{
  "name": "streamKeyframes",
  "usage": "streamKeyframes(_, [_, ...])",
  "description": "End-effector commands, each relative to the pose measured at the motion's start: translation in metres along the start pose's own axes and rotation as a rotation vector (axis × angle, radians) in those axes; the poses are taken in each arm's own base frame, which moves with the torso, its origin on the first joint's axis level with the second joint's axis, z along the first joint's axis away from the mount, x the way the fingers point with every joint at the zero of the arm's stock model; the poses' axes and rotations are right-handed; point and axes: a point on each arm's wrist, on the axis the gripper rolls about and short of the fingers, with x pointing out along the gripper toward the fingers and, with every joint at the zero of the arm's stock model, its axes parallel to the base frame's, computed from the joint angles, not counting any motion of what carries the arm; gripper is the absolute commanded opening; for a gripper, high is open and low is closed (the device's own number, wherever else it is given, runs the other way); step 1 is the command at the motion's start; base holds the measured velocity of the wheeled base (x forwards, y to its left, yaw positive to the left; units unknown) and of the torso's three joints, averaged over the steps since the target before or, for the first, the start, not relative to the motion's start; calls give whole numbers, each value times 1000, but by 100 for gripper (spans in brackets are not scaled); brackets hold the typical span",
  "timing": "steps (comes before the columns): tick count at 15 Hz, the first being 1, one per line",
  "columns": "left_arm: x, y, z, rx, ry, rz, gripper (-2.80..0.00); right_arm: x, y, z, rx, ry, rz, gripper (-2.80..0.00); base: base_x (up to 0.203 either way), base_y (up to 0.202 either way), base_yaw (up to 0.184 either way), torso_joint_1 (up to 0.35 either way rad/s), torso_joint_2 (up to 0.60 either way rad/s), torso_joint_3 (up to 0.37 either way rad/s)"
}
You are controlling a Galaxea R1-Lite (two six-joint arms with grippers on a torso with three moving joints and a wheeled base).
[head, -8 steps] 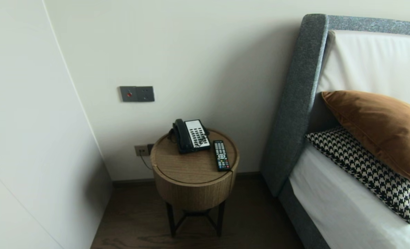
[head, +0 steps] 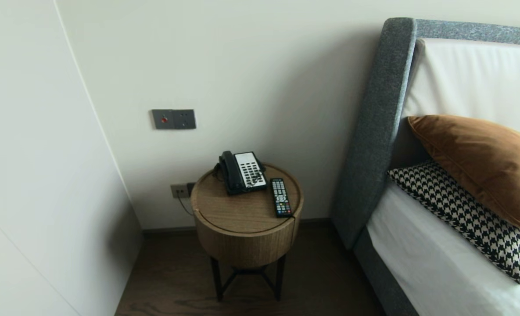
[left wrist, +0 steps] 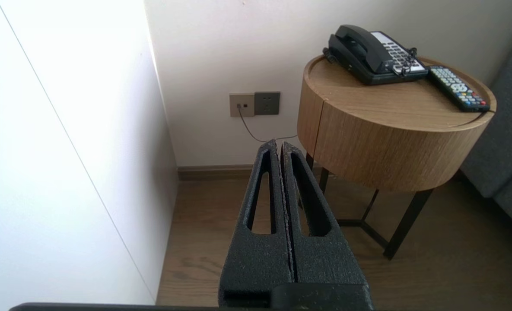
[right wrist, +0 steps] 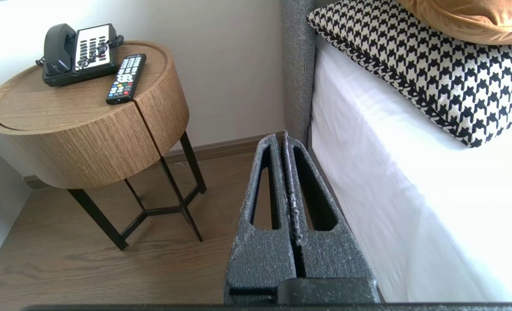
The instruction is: Open the nightstand drawer
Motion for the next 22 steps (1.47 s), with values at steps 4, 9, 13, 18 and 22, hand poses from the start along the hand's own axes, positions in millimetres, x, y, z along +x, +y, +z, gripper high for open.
streamKeyframes(4, [0, 0, 0, 0, -1, 0, -280, -5, 1, 13, -33, -49, -1, -280, 0, 0, 0, 0, 0, 0])
streamKeyframes(9, [0, 0, 0, 0, -1, 0, -280, 3, 8, 59, -70, 28, 31, -280, 0, 0, 0, 0, 0, 0])
streamKeyframes(13, [0, 0, 0, 0, 0, 0, -280, 47, 18, 106, -93, 208, 110, -280, 0, 0, 0, 0, 0, 0])
streamKeyframes(18, [0, 0, 0, 0, -2, 0, -280, 148, 42, 156, -120, 364, 258, -280, 0, 0, 0, 0, 0, 0])
streamKeyframes(22, [0, 0, 0, 0, -1, 0, -280, 228, 96, 170, -72, 419, 397, -280, 0, 0, 0, 0, 0, 0])
